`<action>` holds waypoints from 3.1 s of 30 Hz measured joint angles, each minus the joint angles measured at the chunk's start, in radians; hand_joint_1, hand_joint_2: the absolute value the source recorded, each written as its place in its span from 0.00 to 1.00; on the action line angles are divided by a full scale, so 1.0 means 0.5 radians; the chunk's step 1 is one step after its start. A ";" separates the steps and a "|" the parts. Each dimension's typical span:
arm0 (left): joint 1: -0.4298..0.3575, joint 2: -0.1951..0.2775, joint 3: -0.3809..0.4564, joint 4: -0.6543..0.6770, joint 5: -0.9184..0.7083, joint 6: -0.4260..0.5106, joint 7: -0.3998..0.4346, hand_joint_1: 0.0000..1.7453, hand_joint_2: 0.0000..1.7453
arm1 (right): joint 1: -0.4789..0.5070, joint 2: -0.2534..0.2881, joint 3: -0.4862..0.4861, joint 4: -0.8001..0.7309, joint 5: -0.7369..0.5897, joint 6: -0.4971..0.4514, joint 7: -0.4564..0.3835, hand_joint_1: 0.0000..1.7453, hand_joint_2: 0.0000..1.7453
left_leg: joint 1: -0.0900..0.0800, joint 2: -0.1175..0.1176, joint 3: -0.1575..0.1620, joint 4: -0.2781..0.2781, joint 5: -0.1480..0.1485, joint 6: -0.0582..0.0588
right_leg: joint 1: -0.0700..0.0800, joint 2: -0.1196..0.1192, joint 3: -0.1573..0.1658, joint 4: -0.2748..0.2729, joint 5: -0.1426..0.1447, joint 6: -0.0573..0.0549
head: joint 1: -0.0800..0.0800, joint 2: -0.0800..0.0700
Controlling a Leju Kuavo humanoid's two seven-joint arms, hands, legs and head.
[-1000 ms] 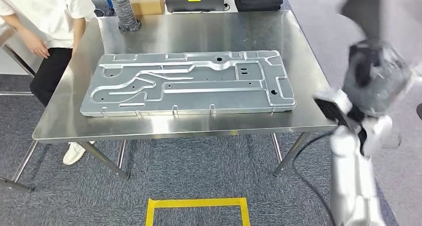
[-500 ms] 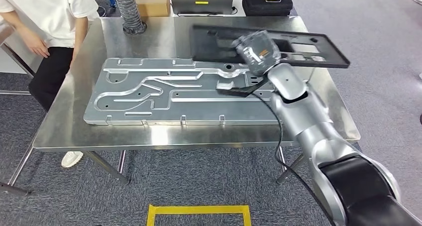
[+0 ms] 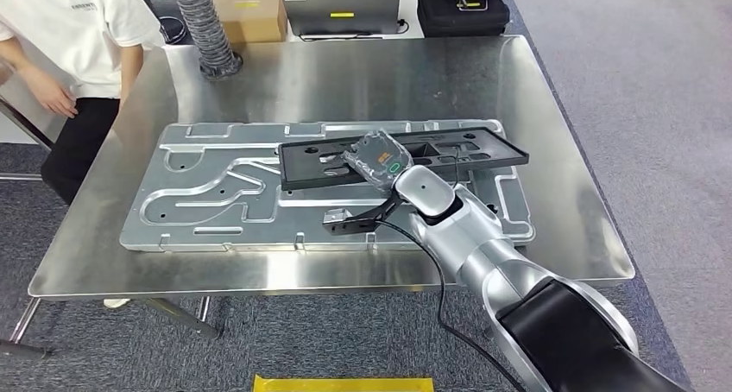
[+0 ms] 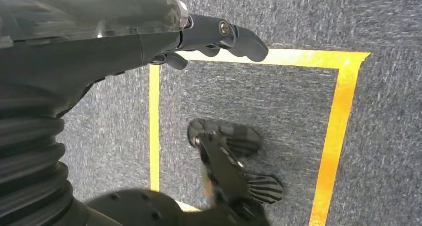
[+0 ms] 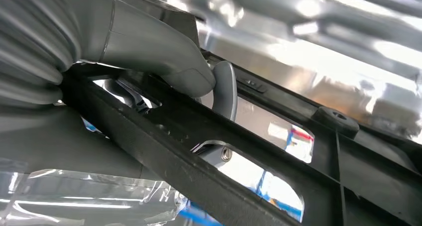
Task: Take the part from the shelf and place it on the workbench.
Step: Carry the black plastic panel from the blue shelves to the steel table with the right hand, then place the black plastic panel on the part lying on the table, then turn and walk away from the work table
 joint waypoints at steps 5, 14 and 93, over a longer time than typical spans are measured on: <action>0.015 0.002 -0.019 0.000 -0.011 -0.002 -0.021 0.00 1.00 | 0.032 0.001 0.000 0.067 -0.041 0.028 0.052 1.00 1.00 | 0.005 0.009 -0.044 -0.259 0.261 -0.010 | 0.003 0.010 0.092 0.024 -0.090 0.016 | 0.000 0.000; 0.001 0.009 -0.052 0.000 -0.010 -0.023 -0.108 0.00 1.00 | 0.046 -0.022 -0.003 0.120 -0.093 -0.016 0.051 0.00 0.00 | 0.005 0.018 0.037 -0.472 0.356 0.086 | -0.002 0.009 -0.046 0.350 -0.293 0.113 | 0.000 0.000; 0.101 -0.048 0.090 0.002 -0.071 -0.074 -0.174 0.00 0.00 | 1.965 -0.470 -3.614 -0.133 0.151 -0.664 -0.145 0.00 0.00 | -0.019 0.035 -0.022 0.054 -0.079 0.022 | -0.012 -0.030 0.156 -0.031 -0.108 0.048 | 0.000 0.000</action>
